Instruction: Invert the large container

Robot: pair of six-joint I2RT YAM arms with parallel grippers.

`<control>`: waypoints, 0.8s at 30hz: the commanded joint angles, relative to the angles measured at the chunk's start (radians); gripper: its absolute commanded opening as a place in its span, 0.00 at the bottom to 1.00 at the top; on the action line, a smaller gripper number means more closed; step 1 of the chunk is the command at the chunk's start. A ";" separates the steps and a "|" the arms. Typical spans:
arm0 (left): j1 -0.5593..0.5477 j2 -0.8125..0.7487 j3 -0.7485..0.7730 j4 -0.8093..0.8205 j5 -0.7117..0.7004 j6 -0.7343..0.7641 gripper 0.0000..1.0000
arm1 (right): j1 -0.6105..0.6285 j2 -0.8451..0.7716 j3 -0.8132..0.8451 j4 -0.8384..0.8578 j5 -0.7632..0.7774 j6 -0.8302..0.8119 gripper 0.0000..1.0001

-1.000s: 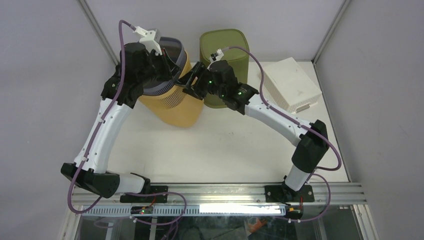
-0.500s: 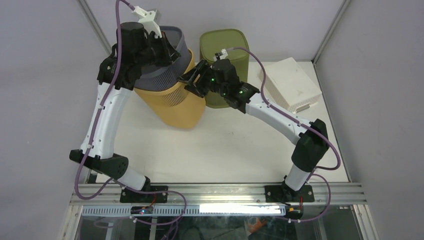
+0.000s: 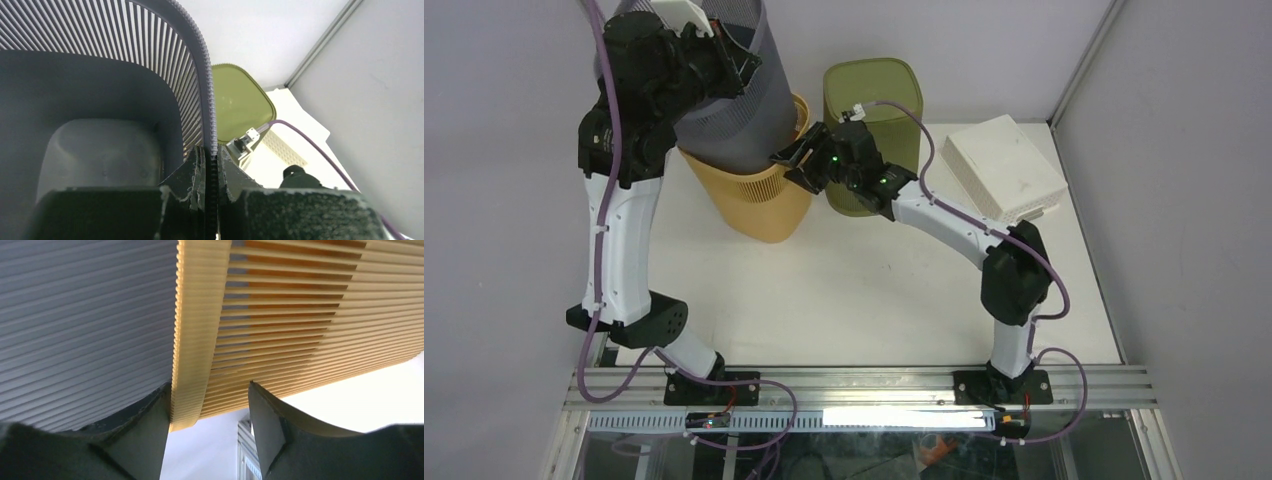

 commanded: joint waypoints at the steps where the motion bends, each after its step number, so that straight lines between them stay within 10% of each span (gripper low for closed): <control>1: -0.043 -0.085 0.064 0.300 0.080 -0.094 0.00 | 0.035 0.142 0.142 -0.057 -0.006 -0.014 0.60; 12: -0.043 -0.168 0.054 0.388 0.032 -0.079 0.00 | 0.027 0.309 0.488 -0.176 -0.046 -0.095 0.70; 24: -0.043 -0.226 -0.013 0.384 0.017 -0.069 0.00 | 0.028 -0.211 -0.038 -0.074 -0.077 -0.338 0.81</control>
